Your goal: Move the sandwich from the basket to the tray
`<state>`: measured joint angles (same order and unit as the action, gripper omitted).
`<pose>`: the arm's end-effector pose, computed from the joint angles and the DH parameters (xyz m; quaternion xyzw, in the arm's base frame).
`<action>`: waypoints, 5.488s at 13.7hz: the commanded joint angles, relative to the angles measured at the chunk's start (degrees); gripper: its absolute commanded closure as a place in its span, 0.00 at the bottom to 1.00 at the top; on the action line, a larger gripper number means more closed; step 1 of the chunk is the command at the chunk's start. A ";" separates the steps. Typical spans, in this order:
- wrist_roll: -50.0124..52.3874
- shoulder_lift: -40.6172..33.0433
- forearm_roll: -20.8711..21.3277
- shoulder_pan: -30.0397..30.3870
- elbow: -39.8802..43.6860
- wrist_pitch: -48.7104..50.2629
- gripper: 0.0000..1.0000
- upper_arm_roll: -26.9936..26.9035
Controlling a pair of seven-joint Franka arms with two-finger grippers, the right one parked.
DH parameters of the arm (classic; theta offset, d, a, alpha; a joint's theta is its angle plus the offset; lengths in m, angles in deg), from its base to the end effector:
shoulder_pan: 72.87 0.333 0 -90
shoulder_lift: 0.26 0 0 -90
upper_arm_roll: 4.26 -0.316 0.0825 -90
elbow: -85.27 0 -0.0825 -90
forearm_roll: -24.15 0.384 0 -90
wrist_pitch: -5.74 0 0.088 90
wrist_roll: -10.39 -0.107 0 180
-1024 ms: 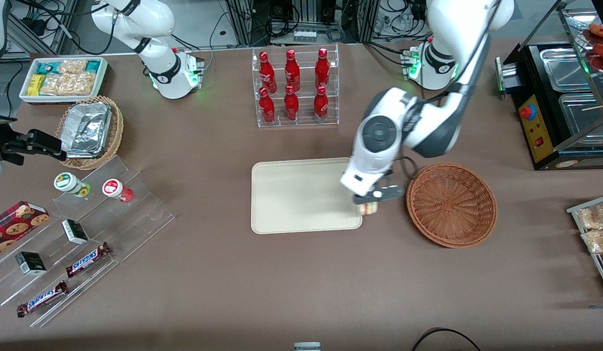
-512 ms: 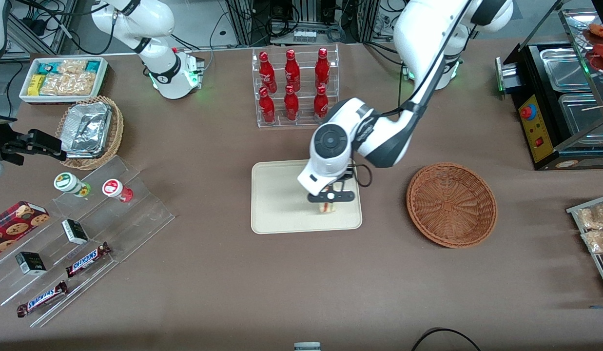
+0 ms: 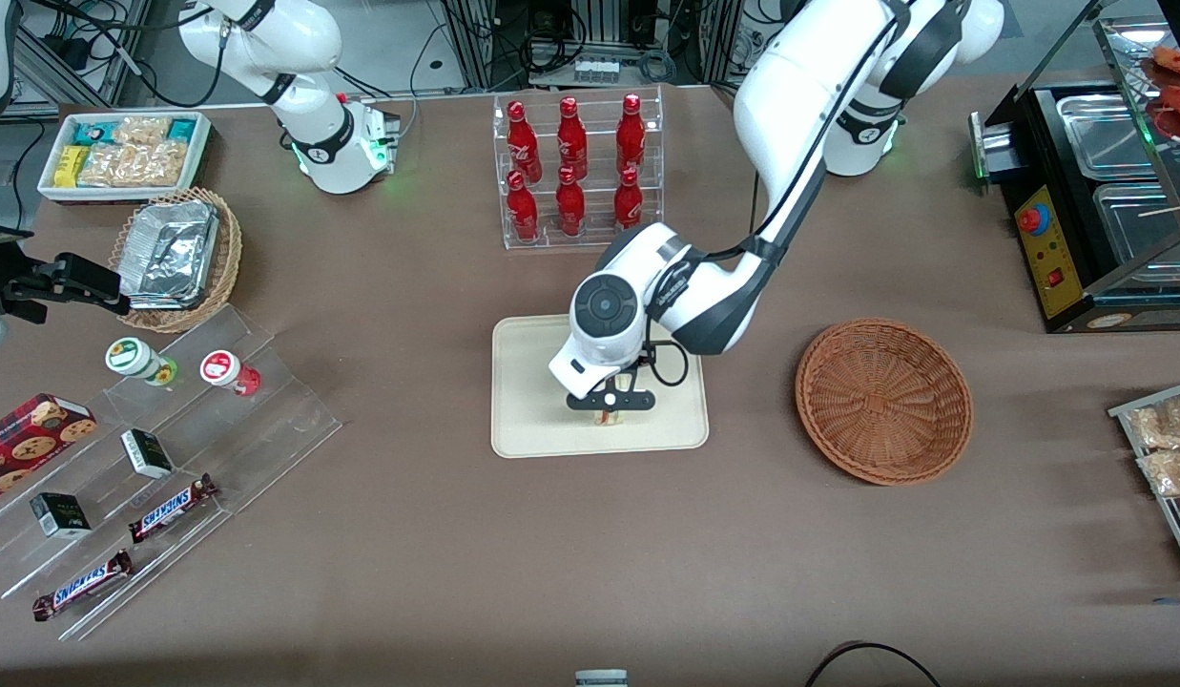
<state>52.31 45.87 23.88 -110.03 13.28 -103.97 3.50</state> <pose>0.5364 -0.5014 0.2693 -0.9962 0.0080 0.0867 0.0101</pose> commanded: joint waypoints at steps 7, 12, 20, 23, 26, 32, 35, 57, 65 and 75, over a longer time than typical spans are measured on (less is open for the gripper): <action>5.00 5.54 2.64 -2.38 6.25 2.92 1.00 -0.91; 7.29 5.37 3.35 -2.91 6.25 3.88 1.00 -0.91; 6.68 6.07 5.55 -3.70 6.25 3.18 1.00 -0.56; 6.68 6.34 5.55 -3.88 6.25 2.57 0.87 -0.65; 6.59 6.34 5.55 -3.88 6.07 1.78 0.00 -0.56; 6.59 5.29 6.34 -3.88 6.16 2.74 0.00 -0.56; 6.59 2.66 6.25 -3.70 6.25 5.80 0.00 -0.56; -5.35 -16.68 3.00 15.36 1.86 15.75 0.00 -3.37; -10.63 -31.78 2.12 23.19 -17.28 10.13 0.00 -2.67; -30.49 -43.84 0.63 34.97 -19.15 29.18 0.00 3.05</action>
<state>24.85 5.15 25.22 -76.16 -4.18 -77.11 5.87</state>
